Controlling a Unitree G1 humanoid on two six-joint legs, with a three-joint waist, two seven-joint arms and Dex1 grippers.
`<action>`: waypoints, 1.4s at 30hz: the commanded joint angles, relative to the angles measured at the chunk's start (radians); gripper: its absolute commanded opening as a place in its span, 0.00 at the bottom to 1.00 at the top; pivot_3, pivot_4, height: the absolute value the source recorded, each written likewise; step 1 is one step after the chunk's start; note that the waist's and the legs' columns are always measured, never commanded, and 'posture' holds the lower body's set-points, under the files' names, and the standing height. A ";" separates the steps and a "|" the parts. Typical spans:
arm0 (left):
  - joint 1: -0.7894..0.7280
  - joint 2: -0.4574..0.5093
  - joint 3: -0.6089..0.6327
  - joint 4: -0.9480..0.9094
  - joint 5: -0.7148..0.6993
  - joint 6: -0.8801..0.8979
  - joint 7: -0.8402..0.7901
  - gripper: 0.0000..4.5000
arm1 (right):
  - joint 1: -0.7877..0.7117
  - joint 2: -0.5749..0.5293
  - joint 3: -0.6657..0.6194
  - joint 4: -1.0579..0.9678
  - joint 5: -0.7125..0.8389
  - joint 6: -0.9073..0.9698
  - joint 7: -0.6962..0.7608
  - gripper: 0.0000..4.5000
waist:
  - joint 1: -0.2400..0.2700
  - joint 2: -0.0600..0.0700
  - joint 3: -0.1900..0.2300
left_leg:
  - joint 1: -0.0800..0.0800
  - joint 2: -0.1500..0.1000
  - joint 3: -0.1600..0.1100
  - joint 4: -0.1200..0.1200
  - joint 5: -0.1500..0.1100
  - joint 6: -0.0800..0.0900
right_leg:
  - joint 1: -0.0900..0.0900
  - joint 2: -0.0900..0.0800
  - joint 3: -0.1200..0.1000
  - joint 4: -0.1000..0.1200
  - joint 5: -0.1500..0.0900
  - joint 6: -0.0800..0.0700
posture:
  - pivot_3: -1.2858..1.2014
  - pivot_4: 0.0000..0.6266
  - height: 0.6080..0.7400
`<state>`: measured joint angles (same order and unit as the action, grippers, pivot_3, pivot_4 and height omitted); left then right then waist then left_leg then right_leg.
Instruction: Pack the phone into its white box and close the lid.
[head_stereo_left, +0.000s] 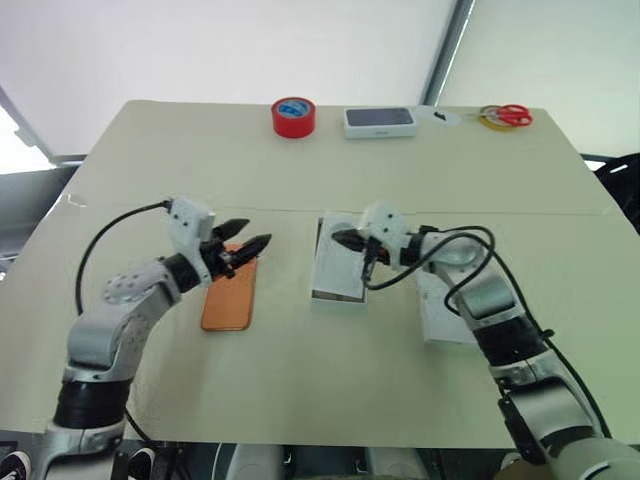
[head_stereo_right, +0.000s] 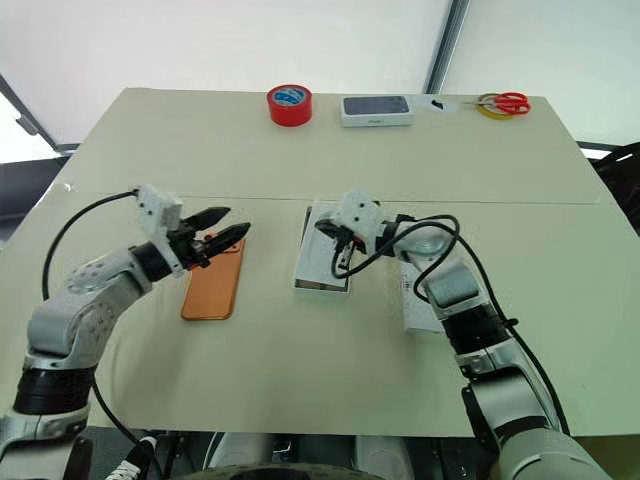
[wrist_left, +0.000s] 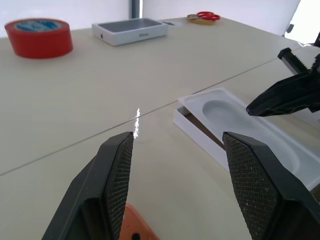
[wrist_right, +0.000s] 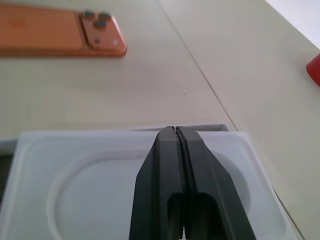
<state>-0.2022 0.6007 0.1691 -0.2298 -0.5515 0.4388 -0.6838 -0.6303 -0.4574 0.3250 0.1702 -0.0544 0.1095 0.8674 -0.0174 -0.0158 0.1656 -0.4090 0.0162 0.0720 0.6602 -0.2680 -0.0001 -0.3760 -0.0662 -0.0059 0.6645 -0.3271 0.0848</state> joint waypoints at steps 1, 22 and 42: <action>0.016 0.008 0.045 0.003 0.021 -0.060 -0.014 0.67 | -0.021 -0.026 0.042 -0.005 -0.044 -0.068 0.051 0.01 | 0.004 0.000 0.000 | 0.000 0.000 0.000 -0.001 0.000 0.000 | 0.000 0.000 0.000 0.000 0.000 0.000 | 0.52 0.24 0.98; 0.093 -0.022 0.078 -0.103 -0.022 -0.031 0.022 0.67 | -0.071 0.008 0.011 0.069 -0.034 -0.171 0.060 0.01 | -0.001 0.000 0.000 | 0.000 0.000 0.000 -0.001 -0.001 0.001 | 0.000 -0.001 0.000 0.000 0.000 0.000 | 0.52 0.24 0.98; 0.117 -0.032 0.081 -0.118 -0.024 -0.010 0.051 0.67 | -0.077 -0.019 0.104 0.270 -0.187 -0.437 0.063 0.01 | -0.002 0.000 0.000 | 0.000 0.000 0.000 0.000 -0.001 0.002 | 0.001 -0.001 0.000 0.000 0.000 0.000 | 0.52 0.24 0.98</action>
<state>-0.0853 0.5650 0.2196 -0.3072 -0.5628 0.4304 -0.6387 -0.7127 -0.4672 0.4261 0.4640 -0.2474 -0.3313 0.9079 -0.0194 -0.0158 0.1655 -0.4088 0.0164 0.0724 0.6602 -0.2689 0.0016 -0.3754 -0.0667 -0.0061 0.6650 -0.3269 0.0850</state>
